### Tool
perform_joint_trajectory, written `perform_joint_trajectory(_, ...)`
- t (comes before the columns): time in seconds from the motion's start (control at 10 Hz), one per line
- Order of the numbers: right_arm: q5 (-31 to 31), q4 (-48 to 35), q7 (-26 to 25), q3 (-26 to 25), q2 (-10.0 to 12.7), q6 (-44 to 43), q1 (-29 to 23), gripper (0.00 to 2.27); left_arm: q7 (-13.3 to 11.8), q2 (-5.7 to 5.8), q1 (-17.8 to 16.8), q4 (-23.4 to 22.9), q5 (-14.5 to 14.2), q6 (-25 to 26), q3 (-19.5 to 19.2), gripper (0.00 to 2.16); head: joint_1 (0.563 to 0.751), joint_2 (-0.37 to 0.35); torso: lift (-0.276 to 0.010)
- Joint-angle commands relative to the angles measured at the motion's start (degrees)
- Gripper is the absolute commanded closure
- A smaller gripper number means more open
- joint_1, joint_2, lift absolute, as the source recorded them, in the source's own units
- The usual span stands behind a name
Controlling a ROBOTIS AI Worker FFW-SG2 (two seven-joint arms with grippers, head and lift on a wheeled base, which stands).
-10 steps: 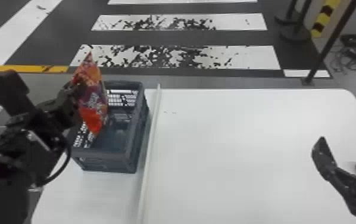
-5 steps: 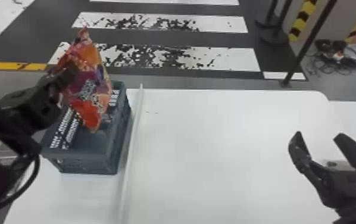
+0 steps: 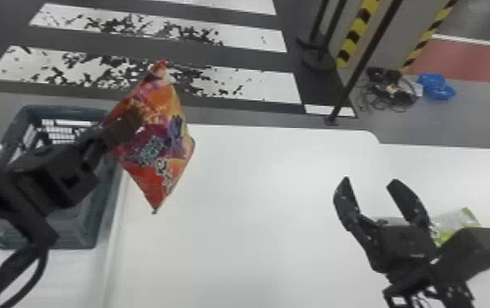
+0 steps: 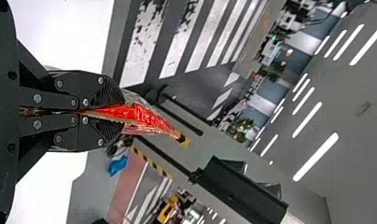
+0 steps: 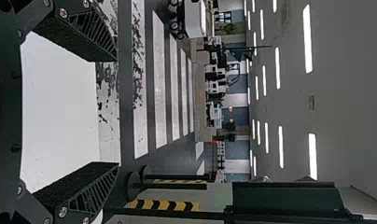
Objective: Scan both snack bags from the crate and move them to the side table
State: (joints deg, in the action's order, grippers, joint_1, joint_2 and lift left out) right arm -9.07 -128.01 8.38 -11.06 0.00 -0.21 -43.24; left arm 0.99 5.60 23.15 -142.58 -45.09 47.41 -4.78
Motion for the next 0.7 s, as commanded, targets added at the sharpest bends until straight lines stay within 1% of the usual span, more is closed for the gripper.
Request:
perform_joint_trajectory(0.0, 0.0, -0.3, 0.0, -0.2, 0.1, 0.0, -0.1, 0.14, -2.8, -0.85, -1.6, 7.8, 2.2, -1.0, 4.8, 1.9, 0.695, -0.242, -0.029)
perform_joint_trajectory(0.1, 0.0, -0.4, 0.0, -0.3, 0.1, 0.0, -0.1, 0.14, -4.2, -0.94, -3.5, 13.3, 6.1, -2.3, 8.1, 1.9, 0.695, -0.278, -0.029)
perform_joint_trajectory(0.2, 0.0, -0.3, 0.0, -0.2, 0.1, 0.0, 0.1, 0.14, -6.4, -1.64, -4.8, 18.1, 7.2, -3.3, 10.1, 1.9, 0.695, -0.294, -0.029)
perform_joint_trajectory(0.3, -0.1, -0.3, 0.0, -0.1, 0.1, 0.0, 0.3, 0.14, -8.8, -2.87, -5.8, 22.9, 7.2, -4.7, 10.7, 1.9, 0.695, -0.323, -0.029)
perform_joint_trajectory(0.5, -0.3, -0.3, 0.0, -0.3, 0.1, 0.0, 0.4, 0.14, -13.4, -5.33, -8.6, 31.0, 5.8, -4.9, 10.8, 1.9, 0.695, -0.35, -0.029)
perform_joint_trajectory(0.6, -0.6, -0.2, 0.0, -0.4, 0.1, 0.0, 0.7, 0.14, -15.3, -5.75, -9.6, 33.9, 5.2, -4.7, 10.8, 1.9, 0.695, -0.35, -0.029)
